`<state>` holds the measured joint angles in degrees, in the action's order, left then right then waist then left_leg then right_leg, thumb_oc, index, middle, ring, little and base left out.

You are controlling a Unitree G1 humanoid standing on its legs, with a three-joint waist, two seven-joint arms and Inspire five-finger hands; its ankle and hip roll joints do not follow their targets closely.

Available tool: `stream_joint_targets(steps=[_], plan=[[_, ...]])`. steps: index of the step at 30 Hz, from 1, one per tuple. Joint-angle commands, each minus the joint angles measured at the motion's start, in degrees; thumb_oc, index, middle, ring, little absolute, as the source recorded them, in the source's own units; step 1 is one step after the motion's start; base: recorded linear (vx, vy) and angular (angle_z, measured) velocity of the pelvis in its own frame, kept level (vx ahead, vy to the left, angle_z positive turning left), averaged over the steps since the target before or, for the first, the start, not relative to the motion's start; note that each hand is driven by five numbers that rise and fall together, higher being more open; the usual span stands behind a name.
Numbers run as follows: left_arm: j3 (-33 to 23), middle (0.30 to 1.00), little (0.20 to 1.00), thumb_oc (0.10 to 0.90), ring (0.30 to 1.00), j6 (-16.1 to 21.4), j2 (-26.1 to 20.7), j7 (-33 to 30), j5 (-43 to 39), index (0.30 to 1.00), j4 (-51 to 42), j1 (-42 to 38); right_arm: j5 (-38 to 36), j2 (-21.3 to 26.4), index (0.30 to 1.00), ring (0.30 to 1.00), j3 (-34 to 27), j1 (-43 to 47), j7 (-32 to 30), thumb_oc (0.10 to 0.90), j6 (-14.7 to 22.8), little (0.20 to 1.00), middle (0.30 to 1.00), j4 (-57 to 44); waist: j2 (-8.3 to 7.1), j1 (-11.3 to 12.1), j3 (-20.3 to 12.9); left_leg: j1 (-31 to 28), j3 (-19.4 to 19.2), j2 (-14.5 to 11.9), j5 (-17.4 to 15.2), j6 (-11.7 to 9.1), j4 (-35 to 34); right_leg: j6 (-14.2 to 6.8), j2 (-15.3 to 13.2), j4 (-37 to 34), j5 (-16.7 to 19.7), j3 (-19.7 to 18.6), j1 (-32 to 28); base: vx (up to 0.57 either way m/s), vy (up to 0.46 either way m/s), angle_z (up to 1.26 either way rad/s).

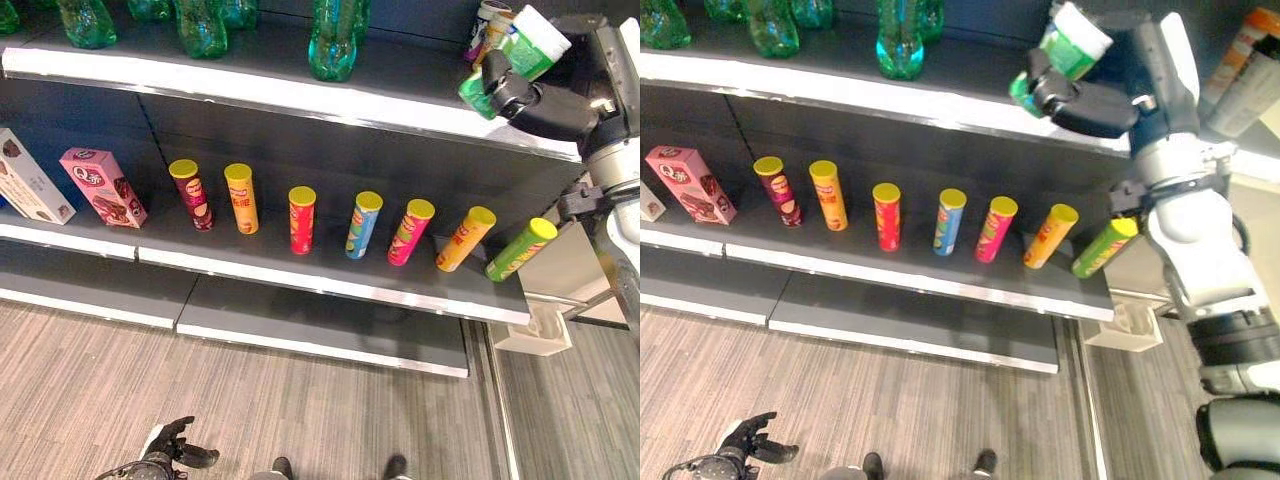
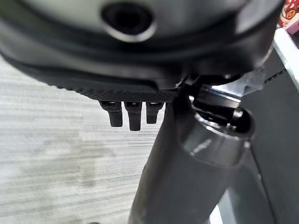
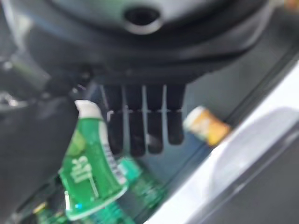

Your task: Put the goods on the table back onto the shelves and tidy them up.

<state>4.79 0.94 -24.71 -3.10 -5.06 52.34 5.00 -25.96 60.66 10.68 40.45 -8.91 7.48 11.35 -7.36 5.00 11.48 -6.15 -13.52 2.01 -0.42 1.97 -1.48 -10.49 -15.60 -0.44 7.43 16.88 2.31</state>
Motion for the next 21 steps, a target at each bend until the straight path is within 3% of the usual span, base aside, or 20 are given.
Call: stream_joint_targets(steps=[1,13,21], plan=[[1.8,0.9,0.9,0.8,0.9,1.9,0.8,-0.1,-1.8,0.9,-1.3,1.9,-1.6,4.1,0.3,0.3,-4.2,7.9,-3.1,0.4,4.3,0.3,0.3,-4.0,1.42,0.9,-4.8,4.3,6.8,-7.1,-0.6,-7.6,-0.3,-1.4,0.6,0.3,-4.5,0.6,-4.8,0.1,-0.109,0.29],[2.6,0.9,0.9,0.8,0.9,1.5,2.3,0.4,-1.1,0.9,-1.2,3.9,2.0,7.2,0.3,0.3,-1.6,7.5,-1.9,0.4,2.3,0.3,0.3,1.1,0.91,1.2,-6.2,2.3,7.0,-9.8,0.2,-9.5,-1.8,-0.4,3.0,-3.9,-5.2,3.7,-9.1,0.05,-0.073,0.01],[2.8,0.9,0.9,0.8,0.9,2.1,1.4,0.6,-0.8,0.9,-1.8,4.5,6.2,10.1,0.3,0.3,7.8,14.2,-0.2,0.4,1.0,0.3,0.3,7.5,1.0,1.5,-6.2,1.7,7.0,-10.3,0.9,-10.0,-2.8,-0.2,3.3,-3.9,-5.5,4.6,-9.5,0.01,-0.025,0.02]])
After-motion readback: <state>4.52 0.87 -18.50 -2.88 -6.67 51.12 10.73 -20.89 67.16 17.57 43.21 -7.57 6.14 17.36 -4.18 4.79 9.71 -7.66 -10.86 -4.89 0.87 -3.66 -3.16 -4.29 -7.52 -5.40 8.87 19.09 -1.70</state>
